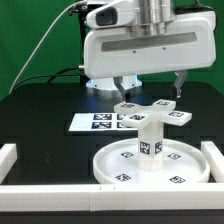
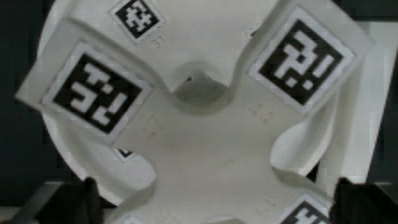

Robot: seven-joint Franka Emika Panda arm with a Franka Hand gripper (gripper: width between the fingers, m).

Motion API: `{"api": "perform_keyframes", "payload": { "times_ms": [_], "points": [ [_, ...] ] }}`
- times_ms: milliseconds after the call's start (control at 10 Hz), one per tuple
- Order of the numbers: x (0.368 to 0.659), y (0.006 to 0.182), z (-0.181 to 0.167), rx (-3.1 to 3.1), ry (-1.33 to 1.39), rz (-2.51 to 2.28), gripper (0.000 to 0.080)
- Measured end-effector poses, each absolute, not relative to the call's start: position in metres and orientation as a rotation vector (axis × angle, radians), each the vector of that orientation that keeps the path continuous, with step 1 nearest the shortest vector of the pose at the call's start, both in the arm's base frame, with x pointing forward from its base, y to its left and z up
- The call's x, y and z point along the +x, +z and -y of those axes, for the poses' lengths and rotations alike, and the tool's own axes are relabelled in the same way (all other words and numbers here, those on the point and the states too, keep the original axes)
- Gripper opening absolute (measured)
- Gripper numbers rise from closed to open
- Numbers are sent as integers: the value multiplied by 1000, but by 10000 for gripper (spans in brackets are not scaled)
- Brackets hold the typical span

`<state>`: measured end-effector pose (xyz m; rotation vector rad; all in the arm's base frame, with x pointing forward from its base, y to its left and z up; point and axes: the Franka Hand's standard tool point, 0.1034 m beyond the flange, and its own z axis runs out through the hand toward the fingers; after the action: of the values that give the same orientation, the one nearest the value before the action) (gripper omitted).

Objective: Assemble round table

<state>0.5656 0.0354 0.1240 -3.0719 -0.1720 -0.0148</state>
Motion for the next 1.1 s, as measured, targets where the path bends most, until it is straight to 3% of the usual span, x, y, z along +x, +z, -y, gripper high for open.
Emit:
{"api": "perform_keyframes", "payload": {
  "times_ms": [400, 1100],
  "points": [
    [565, 119, -35, -3064, -3, 304, 649],
    [571, 114, -31, -3043, -30, 84, 649]
  ]
}}
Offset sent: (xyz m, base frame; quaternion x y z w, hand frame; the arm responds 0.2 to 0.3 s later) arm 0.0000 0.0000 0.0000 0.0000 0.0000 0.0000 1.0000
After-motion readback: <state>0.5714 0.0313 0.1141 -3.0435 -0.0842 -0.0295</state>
